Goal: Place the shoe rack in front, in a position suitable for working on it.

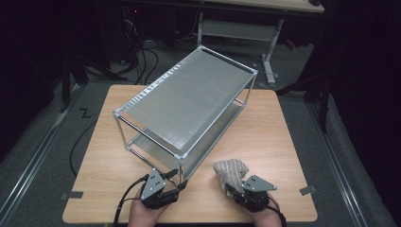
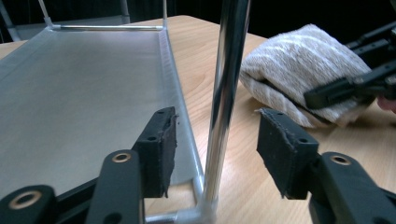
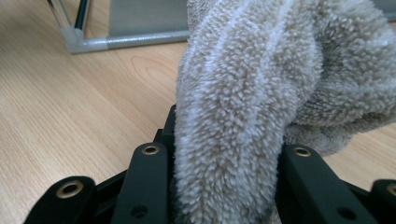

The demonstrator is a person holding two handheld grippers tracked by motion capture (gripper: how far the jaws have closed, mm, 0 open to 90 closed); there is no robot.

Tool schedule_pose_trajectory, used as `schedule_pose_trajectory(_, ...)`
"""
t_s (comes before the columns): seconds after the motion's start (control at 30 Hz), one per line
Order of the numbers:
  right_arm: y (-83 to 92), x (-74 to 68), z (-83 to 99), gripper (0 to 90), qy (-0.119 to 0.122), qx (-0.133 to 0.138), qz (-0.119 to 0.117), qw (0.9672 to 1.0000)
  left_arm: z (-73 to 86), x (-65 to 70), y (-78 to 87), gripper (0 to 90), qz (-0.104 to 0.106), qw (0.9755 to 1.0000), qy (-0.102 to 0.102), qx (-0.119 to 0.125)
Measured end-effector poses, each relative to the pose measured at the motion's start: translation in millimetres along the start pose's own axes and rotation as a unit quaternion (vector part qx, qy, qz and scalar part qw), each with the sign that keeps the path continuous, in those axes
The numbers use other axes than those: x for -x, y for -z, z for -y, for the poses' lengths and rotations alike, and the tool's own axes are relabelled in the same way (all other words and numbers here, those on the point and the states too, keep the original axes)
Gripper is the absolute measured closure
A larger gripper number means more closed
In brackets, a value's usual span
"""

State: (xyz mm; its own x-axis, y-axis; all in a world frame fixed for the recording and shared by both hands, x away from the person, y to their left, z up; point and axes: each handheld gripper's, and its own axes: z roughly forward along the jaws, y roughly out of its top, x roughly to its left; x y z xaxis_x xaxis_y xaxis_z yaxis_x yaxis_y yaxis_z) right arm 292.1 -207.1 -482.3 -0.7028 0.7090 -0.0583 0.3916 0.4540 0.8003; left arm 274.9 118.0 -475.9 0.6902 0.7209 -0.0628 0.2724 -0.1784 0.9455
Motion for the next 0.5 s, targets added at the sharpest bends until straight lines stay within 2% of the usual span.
schedule_pose_trajectory(0.07,0.8,0.3,1.6,66.0,-0.004,-0.002,0.002,1.0,-2.0,0.8,-3.5,53.8,-0.001,1.0,-0.001,0.002)
schedule_pose_trajectory(0.13,1.1,0.8,2.6,66.0,-0.004,-0.003,0.003,1.0,-3.1,2.3,-5.0,61.7,-0.008,0.9999,-0.006,0.002)
schedule_pose_trajectory(0.17,0.8,0.8,2.7,66.0,-0.004,-0.003,0.003,1.0,-3.3,3.8,-5.4,69.4,-0.018,0.9998,-0.01,0.001)
schedule_pose_trajectory(0.2,0.2,0.6,2.6,66.0,-0.003,-0.003,0.004,1.0,-3.3,4.0,-5.1,77.4,-0.019,0.9997,-0.013,0.0)
schedule_pose_trajectory(0.23,-0.6,0.5,2.4,66.0,-0.002,-0.002,0.004,1.0,-3.1,5.4,-4.6,79.7,-0.024,0.9996,-0.013,0.001)
schedule_pose_trajectory(0.4,-7.7,-2.3,-6.1,66.0,0.0,0.004,-0.001,1.0,0.4,8.5,2.3,80.1,-0.02,0.9996,-0.017,0.004)
schedule_pose_trajectory(0.43,-10.5,-2.7,-9.9,66.0,-0.005,0.006,-0.006,1.0,1.4,9.4,4.9,80.1,-0.019,0.9997,-0.017,0.004)
schedule_pose_trajectory(0.5,-20.1,-3.2,-21.3,66.1,0.001,0.007,-0.009,0.9999,2.9,10.7,9.0,80.1,-0.014,0.9998,-0.015,0.003)
